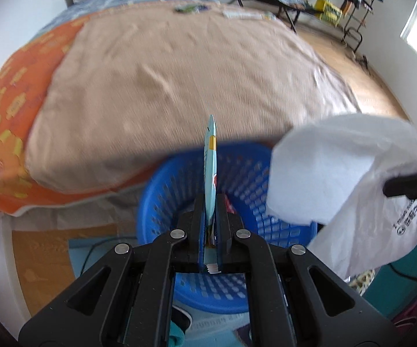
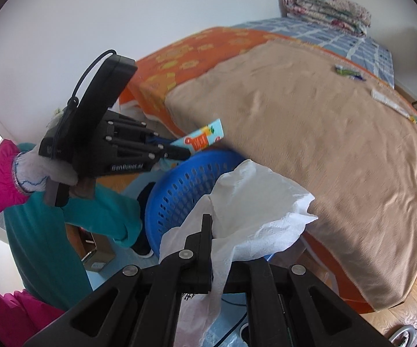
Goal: Collect trash
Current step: 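Carry the white bag and blue tube with both tools over the basket, then open both tools to drop the bag and tube into the basket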
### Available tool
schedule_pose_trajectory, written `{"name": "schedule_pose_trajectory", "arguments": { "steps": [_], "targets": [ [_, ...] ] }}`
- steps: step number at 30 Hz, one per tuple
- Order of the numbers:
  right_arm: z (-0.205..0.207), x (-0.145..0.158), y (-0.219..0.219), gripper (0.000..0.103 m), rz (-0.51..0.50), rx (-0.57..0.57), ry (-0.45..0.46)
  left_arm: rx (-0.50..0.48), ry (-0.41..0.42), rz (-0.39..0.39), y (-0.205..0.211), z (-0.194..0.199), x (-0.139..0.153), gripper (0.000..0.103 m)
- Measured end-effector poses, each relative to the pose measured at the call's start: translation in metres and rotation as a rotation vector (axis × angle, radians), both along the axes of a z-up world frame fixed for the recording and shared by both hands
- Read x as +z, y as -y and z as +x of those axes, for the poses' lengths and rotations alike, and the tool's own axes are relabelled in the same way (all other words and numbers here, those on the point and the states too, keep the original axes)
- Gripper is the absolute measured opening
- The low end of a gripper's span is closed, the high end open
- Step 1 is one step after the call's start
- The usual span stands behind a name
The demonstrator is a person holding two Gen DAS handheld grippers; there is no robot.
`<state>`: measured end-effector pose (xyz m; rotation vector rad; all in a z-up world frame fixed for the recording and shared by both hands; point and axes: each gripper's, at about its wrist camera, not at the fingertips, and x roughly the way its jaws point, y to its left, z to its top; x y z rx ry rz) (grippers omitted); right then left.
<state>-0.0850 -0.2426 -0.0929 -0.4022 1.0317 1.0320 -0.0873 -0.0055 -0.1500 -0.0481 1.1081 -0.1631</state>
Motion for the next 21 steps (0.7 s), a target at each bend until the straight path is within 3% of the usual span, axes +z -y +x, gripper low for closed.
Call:
{"name": "schedule_pose_trajectory", "arguments": {
  "steps": [17, 21],
  "targets": [
    [0.019, -0.044, -0.026, 0.0, -0.086, -0.026, -0.088, 0.006, -0.096, 0.004, 0.003, 0.002, -0.031, 0.003],
    [0.024, -0.048, -0.03, 0.004, -0.083, -0.034, -0.1, 0.008, -0.098, 0.001, 0.004, 0.005, -0.032, 0.003]
  ]
}}
